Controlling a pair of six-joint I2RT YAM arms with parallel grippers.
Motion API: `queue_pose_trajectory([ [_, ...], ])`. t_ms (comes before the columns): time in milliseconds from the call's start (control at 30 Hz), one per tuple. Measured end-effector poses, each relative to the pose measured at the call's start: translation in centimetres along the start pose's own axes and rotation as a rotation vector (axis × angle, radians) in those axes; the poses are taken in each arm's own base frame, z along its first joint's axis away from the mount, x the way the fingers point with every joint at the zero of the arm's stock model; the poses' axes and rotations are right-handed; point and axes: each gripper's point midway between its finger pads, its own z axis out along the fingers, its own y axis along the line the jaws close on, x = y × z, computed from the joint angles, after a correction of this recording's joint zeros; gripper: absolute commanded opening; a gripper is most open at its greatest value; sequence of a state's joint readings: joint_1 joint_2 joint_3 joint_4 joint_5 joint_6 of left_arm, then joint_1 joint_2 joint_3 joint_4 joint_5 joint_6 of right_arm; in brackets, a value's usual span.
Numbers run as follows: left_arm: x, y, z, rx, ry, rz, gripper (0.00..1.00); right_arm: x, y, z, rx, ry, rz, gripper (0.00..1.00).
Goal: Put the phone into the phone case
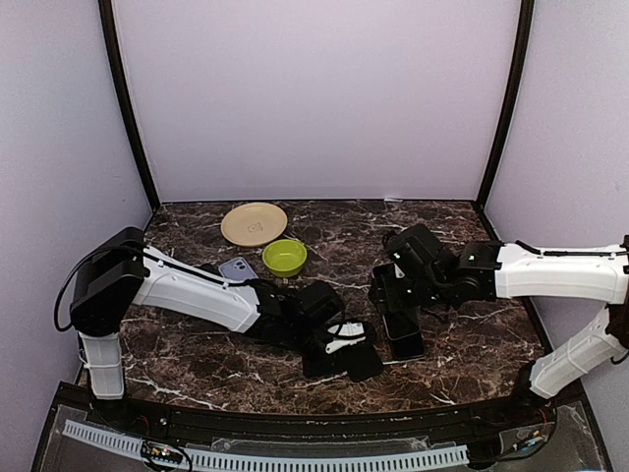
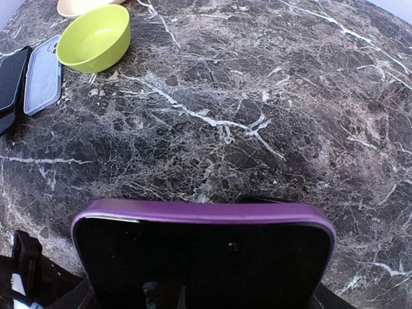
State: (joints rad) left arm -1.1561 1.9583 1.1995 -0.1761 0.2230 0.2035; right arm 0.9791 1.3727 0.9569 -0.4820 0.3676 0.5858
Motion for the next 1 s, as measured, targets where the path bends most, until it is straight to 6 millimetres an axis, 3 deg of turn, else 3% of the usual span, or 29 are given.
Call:
queue_pose_trajectory([
  [100, -0.9, 0.3, 0.1, -0.008, -0.021, 0.005, 0.12, 0.0, 0.0, -0.1, -0.003, 0.001, 0.002, 0.24],
  [233, -2.3, 1.9, -1.6, -0.008, -0.112, -0.067, 0.24, 0.3, 0.6, 0.0, -0.024, 0.011, 0.022, 0.13],
  [400, -0.8, 7.9, -9.0, -0.135, -0.280, -0.300, 0.64, 2.2, 3.1, 0.6, -0.056, 0.013, -0.008, 0.07],
  [467, -0.1, 10.5, -11.9, -0.227, -0.340, -0.411, 0.72, 3.2, 4.8, 0.9, -0.078, 0.016, -0.044, 0.03],
  [533, 0.3, 12.2, -13.5, -0.299, -0.375, -0.515, 0.76, 4.1, 6.3, 1.3, -0.101, 0.020, -0.072, 0.00],
  [767, 3.1, 14.6, -13.9, -0.446, -0.363, -0.741, 0.77, 6.8, 7.8, 4.1, -0.087, 0.066, -0.140, 0.00],
  [1000, 4.2, 15.1, -13.3, -0.486, -0.336, -0.795, 0.77, 6.5, 8.1, 5.2, -0.070, 0.037, -0.178, 0.00],
])
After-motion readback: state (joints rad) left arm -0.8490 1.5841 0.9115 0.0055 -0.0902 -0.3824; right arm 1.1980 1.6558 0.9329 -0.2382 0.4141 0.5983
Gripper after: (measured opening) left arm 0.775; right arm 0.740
